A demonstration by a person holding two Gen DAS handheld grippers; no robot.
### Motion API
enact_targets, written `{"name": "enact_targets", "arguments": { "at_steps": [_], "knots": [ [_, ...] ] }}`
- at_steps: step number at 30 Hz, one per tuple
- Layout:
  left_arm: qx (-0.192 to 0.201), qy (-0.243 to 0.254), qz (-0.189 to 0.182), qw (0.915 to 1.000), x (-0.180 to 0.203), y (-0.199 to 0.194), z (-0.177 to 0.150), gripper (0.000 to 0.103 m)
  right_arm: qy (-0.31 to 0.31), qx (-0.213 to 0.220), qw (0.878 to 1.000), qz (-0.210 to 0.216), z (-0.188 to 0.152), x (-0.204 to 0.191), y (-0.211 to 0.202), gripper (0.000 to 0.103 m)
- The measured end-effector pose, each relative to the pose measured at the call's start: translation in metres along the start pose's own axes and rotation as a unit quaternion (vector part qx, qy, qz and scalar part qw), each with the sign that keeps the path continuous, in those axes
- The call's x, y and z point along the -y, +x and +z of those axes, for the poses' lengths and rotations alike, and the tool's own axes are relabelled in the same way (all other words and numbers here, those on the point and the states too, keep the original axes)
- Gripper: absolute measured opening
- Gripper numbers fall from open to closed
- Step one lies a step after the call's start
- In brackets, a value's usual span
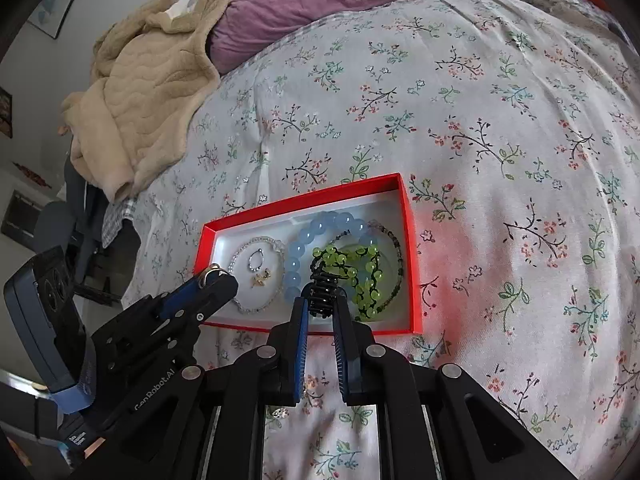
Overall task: Organize jewelry
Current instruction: 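Open both grippers to drop the black charm and gold pendant into the box, then withdraw both grippers from the box toward the small silver ring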
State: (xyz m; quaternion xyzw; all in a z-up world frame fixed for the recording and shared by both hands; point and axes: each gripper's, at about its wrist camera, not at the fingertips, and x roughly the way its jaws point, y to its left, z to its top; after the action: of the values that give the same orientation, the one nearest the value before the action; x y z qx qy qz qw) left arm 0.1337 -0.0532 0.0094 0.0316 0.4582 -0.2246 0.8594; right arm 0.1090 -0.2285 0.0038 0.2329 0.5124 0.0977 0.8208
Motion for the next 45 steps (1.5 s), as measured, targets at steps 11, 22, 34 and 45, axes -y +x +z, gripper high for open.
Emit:
{"name": "enact_targets", "arguments": {
  "at_steps": [11, 22, 34, 45],
  "knots": [
    [0.000, 0.003, -0.010, 0.9999, 0.002, -0.003, 0.001, 0.033, 0.005, 0.006, 1.000, 0.007, 0.001, 0.002, -0.007, 0.058],
    [0.016, 0.000, -0.006, 0.9998, 0.000, -0.025, 0.001, 0.054, -0.004, 0.018, 1.000, 0.006, -0.002, -0.004, -0.026, 0.059],
    [0.001, -0.019, 0.020, 0.9996, -0.016, -0.055, -0.019, 0.083, -0.021, 0.017, 0.999, -0.019, -0.019, -0.010, -0.046, 0.073],
    [-0.080, -0.033, 0.063, 0.9943, -0.024, -0.052, -0.059, 0.084, -0.026, -0.006, 0.998, -0.061, -0.043, -0.008, -0.046, 0.076]
  ]
}}
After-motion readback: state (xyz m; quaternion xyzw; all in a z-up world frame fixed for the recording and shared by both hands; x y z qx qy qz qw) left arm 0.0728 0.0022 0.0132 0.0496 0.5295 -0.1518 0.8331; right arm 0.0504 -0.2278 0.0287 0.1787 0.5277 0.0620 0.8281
